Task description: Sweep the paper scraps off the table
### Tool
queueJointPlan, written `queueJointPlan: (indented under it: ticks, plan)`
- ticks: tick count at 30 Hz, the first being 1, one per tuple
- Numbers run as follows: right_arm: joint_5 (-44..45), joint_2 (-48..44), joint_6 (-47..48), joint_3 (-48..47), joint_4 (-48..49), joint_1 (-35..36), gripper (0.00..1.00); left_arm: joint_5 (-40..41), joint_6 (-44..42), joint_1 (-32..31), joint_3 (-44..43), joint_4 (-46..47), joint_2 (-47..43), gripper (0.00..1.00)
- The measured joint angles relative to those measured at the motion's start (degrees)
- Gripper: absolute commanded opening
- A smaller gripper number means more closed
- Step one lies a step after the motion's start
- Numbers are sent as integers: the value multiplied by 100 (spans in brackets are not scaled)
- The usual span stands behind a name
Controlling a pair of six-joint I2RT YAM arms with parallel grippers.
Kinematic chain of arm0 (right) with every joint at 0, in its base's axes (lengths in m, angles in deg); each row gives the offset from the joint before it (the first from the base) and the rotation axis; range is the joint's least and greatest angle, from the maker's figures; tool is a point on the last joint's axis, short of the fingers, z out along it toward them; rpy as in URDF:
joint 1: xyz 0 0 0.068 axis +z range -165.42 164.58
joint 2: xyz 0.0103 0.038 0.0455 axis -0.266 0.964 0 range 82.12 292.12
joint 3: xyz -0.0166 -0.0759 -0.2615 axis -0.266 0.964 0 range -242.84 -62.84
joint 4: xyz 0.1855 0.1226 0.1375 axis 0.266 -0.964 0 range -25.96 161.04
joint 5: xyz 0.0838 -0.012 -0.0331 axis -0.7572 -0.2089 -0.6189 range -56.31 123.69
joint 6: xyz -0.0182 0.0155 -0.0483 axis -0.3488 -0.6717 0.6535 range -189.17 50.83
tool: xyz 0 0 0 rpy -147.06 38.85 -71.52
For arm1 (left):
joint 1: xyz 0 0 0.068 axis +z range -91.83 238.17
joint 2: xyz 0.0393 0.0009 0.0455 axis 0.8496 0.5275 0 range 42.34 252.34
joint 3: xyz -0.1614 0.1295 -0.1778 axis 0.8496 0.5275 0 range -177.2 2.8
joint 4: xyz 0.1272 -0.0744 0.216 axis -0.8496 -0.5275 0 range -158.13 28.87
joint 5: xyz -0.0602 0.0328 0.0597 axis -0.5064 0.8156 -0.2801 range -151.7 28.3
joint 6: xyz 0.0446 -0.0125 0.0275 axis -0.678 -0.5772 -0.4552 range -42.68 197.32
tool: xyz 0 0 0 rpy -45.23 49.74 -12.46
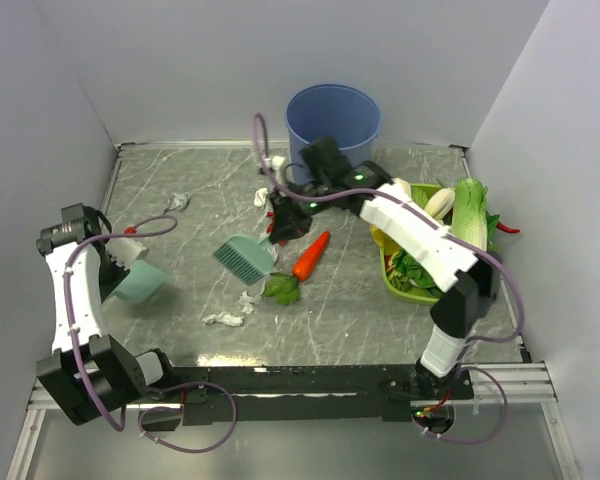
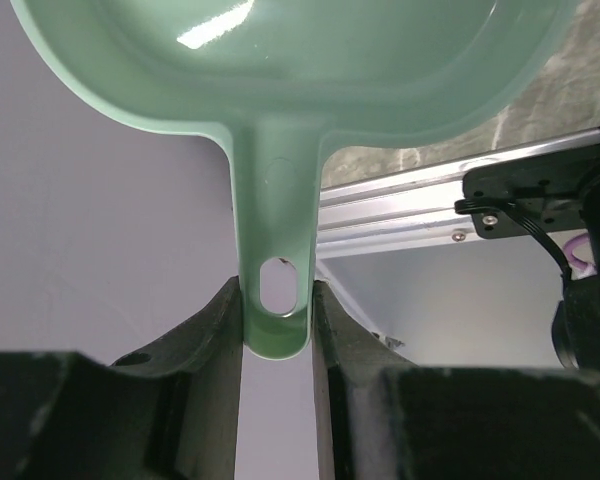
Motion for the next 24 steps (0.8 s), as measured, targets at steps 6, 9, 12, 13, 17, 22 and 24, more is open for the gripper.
queueJointPlan:
  ticks: [6, 9, 12, 13, 17, 22, 24]
  plan:
    - [-549, 824, -205, -365, 76, 420, 0, 72, -155, 153, 448, 28, -640, 1]
    - [-605, 986, -389, -367, 116, 573, 0, 68, -177, 153, 588, -20, -890, 1]
    - [-608, 1097, -560, -363, 184, 706, 0, 68, -157, 153, 627, -24, -1001, 1]
    - [-605, 1145, -608, -363, 208, 750, 0, 68, -136, 153, 638, -22, -1025, 1]
    - [-579, 1390, -846, -363, 304, 863, 0, 52, -55, 151, 776, -13, -1185, 1]
    - [-503, 1871, -1123, -470, 278, 916, 0, -81, 66, 151, 885, -22, -1499, 1]
    - [-369, 2100, -1202, -619, 254, 914, 0, -125, 68, 153, 894, -26, -1622, 1]
